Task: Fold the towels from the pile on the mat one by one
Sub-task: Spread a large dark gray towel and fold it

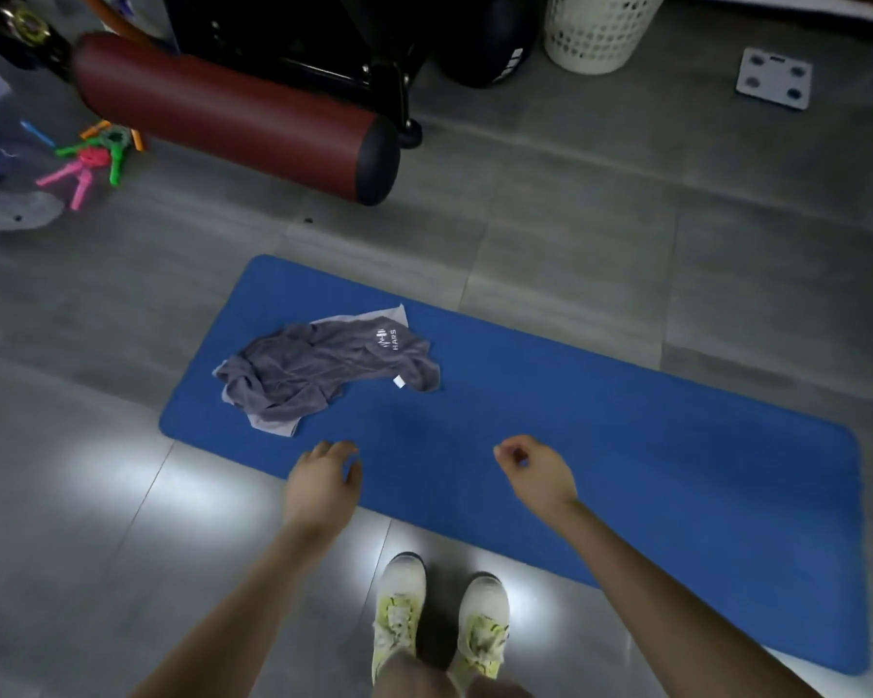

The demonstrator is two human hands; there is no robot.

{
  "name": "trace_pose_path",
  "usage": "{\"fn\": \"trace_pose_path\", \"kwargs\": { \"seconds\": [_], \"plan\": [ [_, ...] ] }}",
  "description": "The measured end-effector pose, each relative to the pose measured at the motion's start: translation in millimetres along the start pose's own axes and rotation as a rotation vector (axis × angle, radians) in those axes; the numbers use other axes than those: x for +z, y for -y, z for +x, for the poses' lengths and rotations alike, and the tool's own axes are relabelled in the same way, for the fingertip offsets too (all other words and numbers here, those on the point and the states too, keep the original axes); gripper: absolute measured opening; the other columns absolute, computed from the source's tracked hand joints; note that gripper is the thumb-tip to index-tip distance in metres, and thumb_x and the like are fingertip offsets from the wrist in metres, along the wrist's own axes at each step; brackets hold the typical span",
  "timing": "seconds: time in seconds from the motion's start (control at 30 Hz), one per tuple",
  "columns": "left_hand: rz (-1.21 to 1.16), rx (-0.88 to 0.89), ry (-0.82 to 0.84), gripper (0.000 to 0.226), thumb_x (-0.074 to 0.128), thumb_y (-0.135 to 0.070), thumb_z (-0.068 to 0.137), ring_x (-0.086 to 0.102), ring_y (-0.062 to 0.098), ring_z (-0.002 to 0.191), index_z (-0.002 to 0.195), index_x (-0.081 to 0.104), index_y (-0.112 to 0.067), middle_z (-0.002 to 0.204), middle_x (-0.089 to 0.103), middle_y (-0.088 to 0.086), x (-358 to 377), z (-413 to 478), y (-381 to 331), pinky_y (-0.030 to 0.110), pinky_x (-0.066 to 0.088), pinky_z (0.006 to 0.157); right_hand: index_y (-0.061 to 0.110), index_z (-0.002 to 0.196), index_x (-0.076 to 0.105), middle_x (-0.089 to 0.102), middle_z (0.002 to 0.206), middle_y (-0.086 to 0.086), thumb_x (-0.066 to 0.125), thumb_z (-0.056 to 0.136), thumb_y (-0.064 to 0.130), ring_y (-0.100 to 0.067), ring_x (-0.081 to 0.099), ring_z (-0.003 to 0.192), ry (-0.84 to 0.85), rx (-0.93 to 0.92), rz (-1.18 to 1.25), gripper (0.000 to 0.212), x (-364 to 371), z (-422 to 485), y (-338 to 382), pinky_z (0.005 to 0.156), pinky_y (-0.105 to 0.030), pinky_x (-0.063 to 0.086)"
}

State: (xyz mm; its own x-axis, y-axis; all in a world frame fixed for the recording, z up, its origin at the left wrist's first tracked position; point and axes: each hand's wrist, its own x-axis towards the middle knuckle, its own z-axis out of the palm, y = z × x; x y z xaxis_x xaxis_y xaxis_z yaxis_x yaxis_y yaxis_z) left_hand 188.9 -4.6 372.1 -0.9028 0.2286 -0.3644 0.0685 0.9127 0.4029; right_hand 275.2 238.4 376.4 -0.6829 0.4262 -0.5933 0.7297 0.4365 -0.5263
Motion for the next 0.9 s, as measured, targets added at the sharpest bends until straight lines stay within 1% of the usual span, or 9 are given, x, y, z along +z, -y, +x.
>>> {"fn": "trace_pose_path", "kwargs": {
  "seconds": [0.17,0.23,0.33,0.43,0.53,0.6,0.73,0.8,0.9],
  "plan": [
    [0.197,0.203,-0.007,0.025,0.063,-0.009,0.082,0.06,0.038,0.084,0.106,0.067,-0.011,0.097,0.066,0.013,94,87,48,0.04,0.048,0.073,0.014,0.111,0.061,0.065,0.103,-0.004,0.053,0.094,0.033,-0.015,0.054,0.086,-0.038,-0.006,0.063,0.027,72,103,-47,0.076,-0.025,0.042],
    [0.326,0.313,-0.021,0.026,0.076,-0.006,0.068,0.062,0.037,0.07,0.092,0.071,-0.012,0.081,0.066,0.011,129,127,74,0.041,0.051,0.062,0.016,0.115,0.06,0.064,0.106,-0.001,0.053,0.094,0.033,-0.014,0.055,0.088,-0.067,-0.025,0.058,0.028,96,152,-65,0.076,-0.024,0.042],
    [0.556,0.429,-0.106,0.039,0.089,-0.006,0.037,0.06,0.03,0.05,0.071,0.071,-0.015,0.059,0.062,0.006,175,190,108,0.035,0.047,0.045,0.02,0.116,0.06,0.062,0.108,0.001,0.054,0.093,0.032,-0.013,0.056,0.089,-0.114,-0.103,0.002,0.026,135,227,-87,0.077,-0.024,0.044],
    [0.688,0.529,-0.157,0.045,0.089,-0.008,0.019,0.055,0.026,0.044,0.056,0.065,-0.017,0.052,0.055,0.003,223,249,141,0.029,0.045,0.044,0.022,0.12,0.058,0.061,0.113,0.001,0.053,0.093,0.031,-0.015,0.056,0.096,-0.124,-0.15,-0.091,0.028,189,299,-110,0.08,-0.026,0.045],
    [0.718,0.623,-0.199,0.04,0.09,-0.013,0.026,0.054,0.024,0.047,0.056,0.063,-0.019,0.053,0.053,0.0,274,294,165,0.027,0.044,0.048,0.024,0.123,0.056,0.057,0.12,-0.001,0.052,0.094,0.031,-0.02,0.049,0.112,-0.183,-0.193,-0.186,0.03,234,361,-125,0.085,-0.029,0.044],
    [0.637,0.628,-0.279,0.035,0.091,-0.015,0.036,0.056,0.024,0.051,0.062,0.067,-0.019,0.057,0.056,0.0,302,318,174,0.03,0.044,0.048,0.024,0.127,0.053,0.052,0.124,-0.002,0.052,0.094,0.031,-0.022,0.043,0.117,-0.205,-0.266,-0.259,0.034,257,392,-133,0.09,-0.031,0.044],
    [0.425,0.572,-0.403,0.03,0.089,-0.014,0.053,0.061,0.027,0.06,0.078,0.072,-0.016,0.069,0.064,0.002,335,356,182,0.035,0.049,0.055,0.028,0.14,0.04,0.038,0.138,-0.004,0.052,0.094,0.034,-0.024,0.034,0.125,-0.229,-0.433,-0.571,0.047,288,443,-142,0.103,-0.034,0.036],
    [0.34,0.529,-0.429,0.024,0.084,-0.013,0.063,0.062,0.03,0.066,0.083,0.072,-0.013,0.076,0.068,0.004,343,366,184,0.038,0.051,0.06,0.029,0.138,0.044,0.035,0.141,-0.006,0.051,0.095,0.033,-0.026,0.031,0.127,-0.25,-0.454,-0.645,0.044,300,460,-142,0.105,-0.036,0.032],
    [0.232,0.483,-0.44,0.02,0.079,-0.011,0.07,0.062,0.033,0.073,0.088,0.071,-0.011,0.084,0.07,0.007,351,370,184,0.038,0.051,0.067,0.029,0.119,0.063,0.041,0.136,-0.002,0.049,0.096,0.03,-0.024,0.035,0.123,-0.351,-0.492,-0.691,0.026,313,472,-142,0.102,-0.034,0.03]
  ]
}}
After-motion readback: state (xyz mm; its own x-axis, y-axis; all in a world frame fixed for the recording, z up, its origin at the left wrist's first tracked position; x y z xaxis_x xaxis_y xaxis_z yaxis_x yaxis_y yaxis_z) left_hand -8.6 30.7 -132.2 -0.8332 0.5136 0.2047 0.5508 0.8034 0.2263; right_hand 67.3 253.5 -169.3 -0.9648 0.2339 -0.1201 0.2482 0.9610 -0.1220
